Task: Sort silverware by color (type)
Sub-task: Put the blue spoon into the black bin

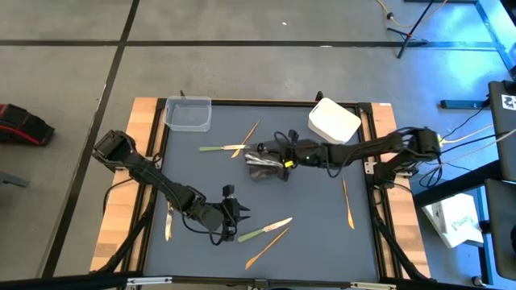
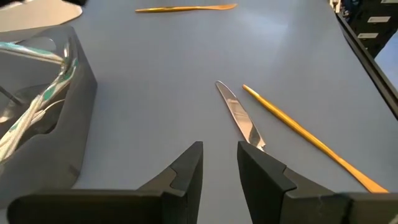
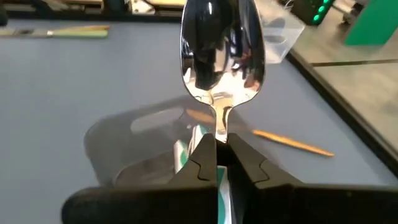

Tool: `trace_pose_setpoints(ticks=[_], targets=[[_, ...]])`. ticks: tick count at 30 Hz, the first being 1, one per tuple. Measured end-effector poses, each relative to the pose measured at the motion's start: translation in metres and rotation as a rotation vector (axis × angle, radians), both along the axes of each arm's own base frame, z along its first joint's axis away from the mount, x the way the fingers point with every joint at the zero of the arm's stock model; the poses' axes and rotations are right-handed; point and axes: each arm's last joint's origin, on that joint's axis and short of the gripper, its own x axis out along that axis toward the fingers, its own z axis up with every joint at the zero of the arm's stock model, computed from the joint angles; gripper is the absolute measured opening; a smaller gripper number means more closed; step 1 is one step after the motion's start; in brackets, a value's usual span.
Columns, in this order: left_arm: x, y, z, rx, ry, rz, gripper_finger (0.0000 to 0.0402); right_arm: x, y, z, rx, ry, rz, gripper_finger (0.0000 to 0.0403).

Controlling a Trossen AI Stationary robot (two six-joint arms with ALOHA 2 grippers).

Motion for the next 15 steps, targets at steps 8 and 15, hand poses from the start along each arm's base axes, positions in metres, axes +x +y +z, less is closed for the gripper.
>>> trace_pose_setpoints(ticks=[8, 15], targets=[[0.0, 0.0, 0.0, -0.002, -0.003, 0.0, 0.0095, 0.003, -0.001, -0.017, 0.037, 0.066, -0.03, 0.0003], [0.0, 0.0, 0.0, -0.003, -0.004, 0.0, 0.0095, 0.003, 0.0, -0.018, 0.041, 0.068, -0.021, 0.0024]])
